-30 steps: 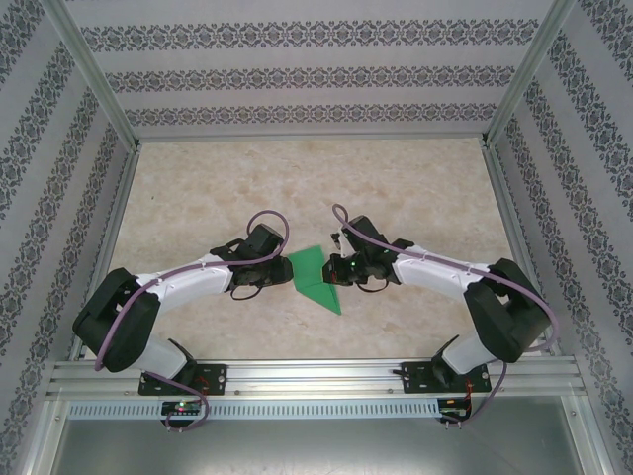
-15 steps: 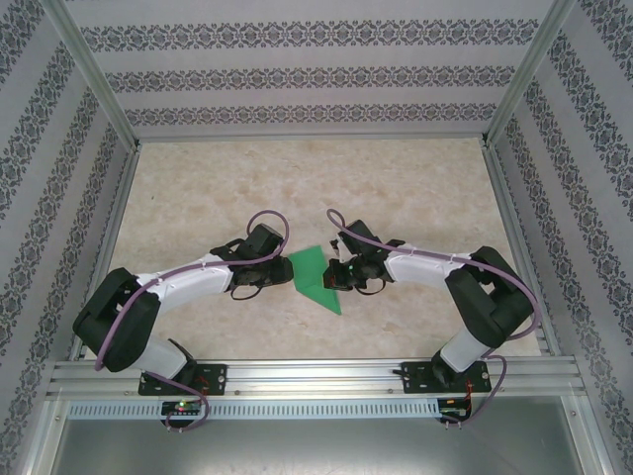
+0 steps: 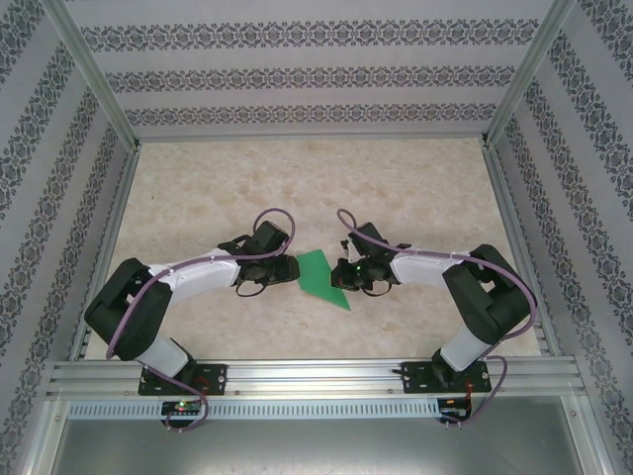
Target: Fold a paper plane with a square sheet of paper (pick it up from the middle)
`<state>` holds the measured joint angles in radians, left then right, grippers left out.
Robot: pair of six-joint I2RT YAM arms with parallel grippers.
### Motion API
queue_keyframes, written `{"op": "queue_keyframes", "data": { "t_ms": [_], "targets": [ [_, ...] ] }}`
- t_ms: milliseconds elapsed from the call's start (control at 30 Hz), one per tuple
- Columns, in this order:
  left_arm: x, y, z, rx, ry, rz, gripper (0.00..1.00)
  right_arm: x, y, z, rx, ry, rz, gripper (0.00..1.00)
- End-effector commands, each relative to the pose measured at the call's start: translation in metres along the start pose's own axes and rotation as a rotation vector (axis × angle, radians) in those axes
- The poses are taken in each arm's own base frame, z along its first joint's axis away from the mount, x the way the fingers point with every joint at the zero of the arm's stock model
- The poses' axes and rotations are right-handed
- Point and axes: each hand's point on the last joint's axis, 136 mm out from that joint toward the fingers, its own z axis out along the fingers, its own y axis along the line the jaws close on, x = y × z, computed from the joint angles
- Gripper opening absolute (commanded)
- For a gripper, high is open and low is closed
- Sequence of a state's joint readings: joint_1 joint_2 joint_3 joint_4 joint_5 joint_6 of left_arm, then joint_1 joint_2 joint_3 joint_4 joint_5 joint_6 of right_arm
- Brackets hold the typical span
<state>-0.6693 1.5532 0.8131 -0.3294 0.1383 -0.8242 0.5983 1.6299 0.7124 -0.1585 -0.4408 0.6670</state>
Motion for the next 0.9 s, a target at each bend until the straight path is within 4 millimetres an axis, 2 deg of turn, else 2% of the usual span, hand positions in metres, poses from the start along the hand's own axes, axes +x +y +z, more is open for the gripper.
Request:
{"op": "queue_keyframes", "data": {
  "t_ms": [0, 333, 600, 867],
  "targets": [
    [-0.003, -0.018, 0.001, 0.059, 0.004, 0.0, 0.46, -0.005, -0.006, 0.005, -0.026, -0.02, 0.041, 0.06],
    [0.01, -0.038, 0.012, 0.171, 0.037, -0.149, 0.49, -0.003, -0.013, 0.009, -0.061, -0.038, 0.1, 0.06],
    [0.027, -0.025, 0.014, 0.072, 0.009, -0.246, 0.52, -0.002, -0.018, 0.011, -0.059, -0.044, 0.123, 0.06],
    [0.027, -0.043, 0.021, 0.14, -0.02, -0.271, 0.51, -0.002, -0.02, 0.013, -0.066, -0.049, 0.14, 0.06]
  ]
}}
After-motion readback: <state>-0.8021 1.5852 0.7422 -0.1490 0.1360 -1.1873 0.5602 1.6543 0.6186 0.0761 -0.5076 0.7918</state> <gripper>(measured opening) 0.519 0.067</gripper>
